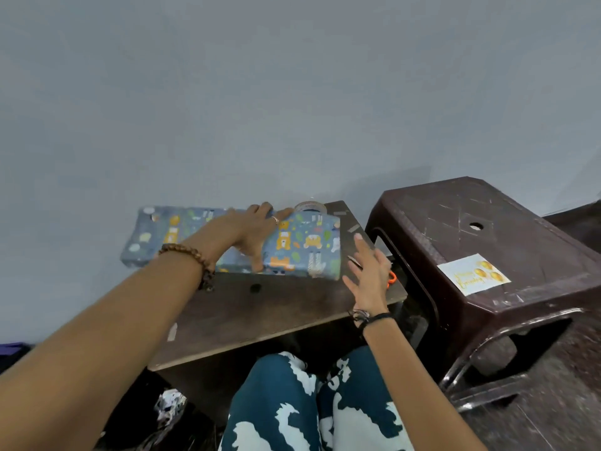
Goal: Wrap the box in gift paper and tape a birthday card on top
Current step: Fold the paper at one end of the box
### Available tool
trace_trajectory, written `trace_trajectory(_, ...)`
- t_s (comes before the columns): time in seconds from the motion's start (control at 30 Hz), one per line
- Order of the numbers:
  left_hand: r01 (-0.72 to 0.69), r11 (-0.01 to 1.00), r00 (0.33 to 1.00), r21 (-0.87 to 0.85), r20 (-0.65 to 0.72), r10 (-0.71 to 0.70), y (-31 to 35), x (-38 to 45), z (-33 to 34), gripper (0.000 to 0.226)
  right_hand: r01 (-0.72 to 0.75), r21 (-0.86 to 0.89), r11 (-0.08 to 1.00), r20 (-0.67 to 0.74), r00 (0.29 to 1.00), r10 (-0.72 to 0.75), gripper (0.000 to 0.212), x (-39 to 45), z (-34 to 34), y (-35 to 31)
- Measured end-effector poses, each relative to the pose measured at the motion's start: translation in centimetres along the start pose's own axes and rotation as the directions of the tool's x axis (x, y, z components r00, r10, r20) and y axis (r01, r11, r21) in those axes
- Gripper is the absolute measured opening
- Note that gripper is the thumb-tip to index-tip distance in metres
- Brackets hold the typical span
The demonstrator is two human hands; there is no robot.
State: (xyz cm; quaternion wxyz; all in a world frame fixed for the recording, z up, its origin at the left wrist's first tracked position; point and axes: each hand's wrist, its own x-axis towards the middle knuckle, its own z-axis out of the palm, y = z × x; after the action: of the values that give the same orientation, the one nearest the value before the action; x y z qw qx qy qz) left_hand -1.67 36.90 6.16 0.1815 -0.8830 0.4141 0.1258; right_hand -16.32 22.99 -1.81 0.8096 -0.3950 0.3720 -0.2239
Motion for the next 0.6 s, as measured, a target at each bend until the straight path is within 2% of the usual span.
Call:
trace_trajectory(0.07,0.003,0.982,1.000,0.190,-0.010,-0.001,0.2,-1.4,-0.8,0.130,0.041,-0.066,0.997,0.129,0.991,-0.032,0.076,-0.7,0.2,-1.3)
trace_trajectory(0.17,-0.009,0.899,0.995,0.437,-0.081,0.049,0.2,-2.9,-1.5,0.129,0.153,-0.225,0.962,0.281,0.956,-0.086,0.073,-1.3,1.1,-3.0)
trace_trajectory(0.23,-0.016,0.848,0.986,0.529,-0.133,0.102,0.2,-3.9,-1.8,0.127,0.250,-0.326,0.912,0.397,0.912,-0.108,0.072,-2.0,1.5,-4.0)
trace_trajectory(0.33,-0.019,0.838,0.943,0.545,-0.269,0.197,0.3,-4.1,-1.6,0.127,0.322,-0.443,0.837,0.495,0.866,-0.071,0.080,-2.1,1.7,-4.0)
trace_trajectory(0.4,0.012,0.830,0.860,0.557,-0.429,0.276,0.5,-4.3,-0.9,0.127,0.377,-0.507,0.775,0.490,0.866,-0.100,0.079,-2.2,1.5,-3.9)
trace_trajectory(0.47,0.064,0.847,0.744,0.528,-0.591,0.312,0.4,-4.1,0.5,0.112,0.471,-0.531,0.705,0.495,0.847,-0.193,0.066,-2.6,1.3,-4.2)
trace_trajectory(0.53,0.132,0.883,0.656,0.450,-0.707,0.263,1.0,-4.1,1.4,0.096,0.575,-0.531,0.622,0.517,0.802,-0.299,0.056,-3.0,1.2,-4.6)
trace_trajectory(0.6,0.213,0.928,0.583,0.306,-0.802,0.131,2.5,-3.7,2.6,0.093,0.658,-0.560,0.504,0.525,0.752,-0.398,0.054,-3.4,1.5,-5.1)
